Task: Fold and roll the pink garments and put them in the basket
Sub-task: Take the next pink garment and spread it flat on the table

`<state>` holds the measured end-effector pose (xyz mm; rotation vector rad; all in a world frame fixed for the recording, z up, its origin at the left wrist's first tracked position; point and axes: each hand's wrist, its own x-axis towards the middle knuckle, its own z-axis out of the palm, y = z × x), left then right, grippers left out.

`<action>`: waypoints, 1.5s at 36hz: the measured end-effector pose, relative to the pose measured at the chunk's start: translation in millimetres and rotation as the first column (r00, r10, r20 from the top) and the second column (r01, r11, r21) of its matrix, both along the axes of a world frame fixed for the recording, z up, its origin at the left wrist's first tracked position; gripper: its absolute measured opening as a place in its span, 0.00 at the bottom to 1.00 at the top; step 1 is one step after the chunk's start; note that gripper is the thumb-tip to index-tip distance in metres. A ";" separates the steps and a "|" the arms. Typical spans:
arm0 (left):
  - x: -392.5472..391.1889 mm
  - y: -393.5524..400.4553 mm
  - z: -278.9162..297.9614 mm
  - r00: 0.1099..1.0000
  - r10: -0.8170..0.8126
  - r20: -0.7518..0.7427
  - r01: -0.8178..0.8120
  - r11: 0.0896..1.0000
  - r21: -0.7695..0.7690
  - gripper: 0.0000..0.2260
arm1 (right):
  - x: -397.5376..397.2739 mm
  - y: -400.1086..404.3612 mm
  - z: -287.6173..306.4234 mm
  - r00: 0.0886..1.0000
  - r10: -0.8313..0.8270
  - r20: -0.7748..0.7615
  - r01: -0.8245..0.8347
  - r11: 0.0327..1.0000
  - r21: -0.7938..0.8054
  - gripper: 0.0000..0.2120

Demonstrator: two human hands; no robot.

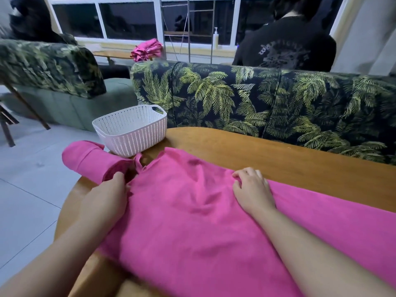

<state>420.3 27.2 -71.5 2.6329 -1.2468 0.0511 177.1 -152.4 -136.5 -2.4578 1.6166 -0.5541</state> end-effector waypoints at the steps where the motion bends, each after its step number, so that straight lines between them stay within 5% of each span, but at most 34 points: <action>1: -6.1 4.5 2.0 0.998 0.023 -0.051 -0.023 1.000 -0.003 0.08 | -0.1 -0.1 -0.1 1.000 0.000 0.001 0.000 1.000 0.000 0.15; 4: -11.9 7.5 -0.4 0.989 0.074 -0.128 -0.075 0.997 -0.004 0.08 | -0.2 -0.1 -0.2 1.000 -0.002 0.000 0.002 1.000 -0.003 0.15; 11: 3.6 -22.8 -31.9 0.993 -0.087 0.076 0.069 0.974 0.218 0.04 | -0.7 -0.4 -1.8 1.000 -0.024 -0.011 0.024 0.999 -0.026 0.15; 27: 23.4 -19.0 -50.6 0.970 -0.213 0.118 0.209 0.977 0.048 0.09 | -1.0 -0.7 -1.6 0.999 -0.041 -0.011 0.041 0.999 -0.001 0.17; 32: 21.9 -37.7 -55.6 0.908 -0.260 0.330 0.263 0.964 0.034 0.10 | -0.6 0.8 -0.8 0.999 -0.038 -0.020 0.038 0.999 -0.002 0.17; 34: 11.8 -53.1 -53.1 0.901 -0.336 0.275 0.353 0.936 -0.012 0.13 | -0.6 0.8 -0.6 0.999 -0.035 -0.022 0.035 0.999 0.001 0.17; 37: -14.0 -83.3 -47.5 0.842 -0.535 0.065 0.538 0.841 -0.051 0.31 | -0.8 0.7 0.0 0.999 -0.030 -0.016 0.030 1.000 0.002 0.17; 42: -50.6 -120.2 -58.0 0.727 -0.676 -0.121 0.684 0.698 0.213 0.24 | -1.5 0.0 0.5 1.000 -0.018 -0.015 0.018 1.000 0.006 0.18; 54: -1.9 -158.4 -64.1 0.892 -0.446 -0.075 0.449 0.852 0.270 0.23 | -12.6 -8.0 2.3 0.995 -0.090 0.049 0.089 0.996 0.030 0.14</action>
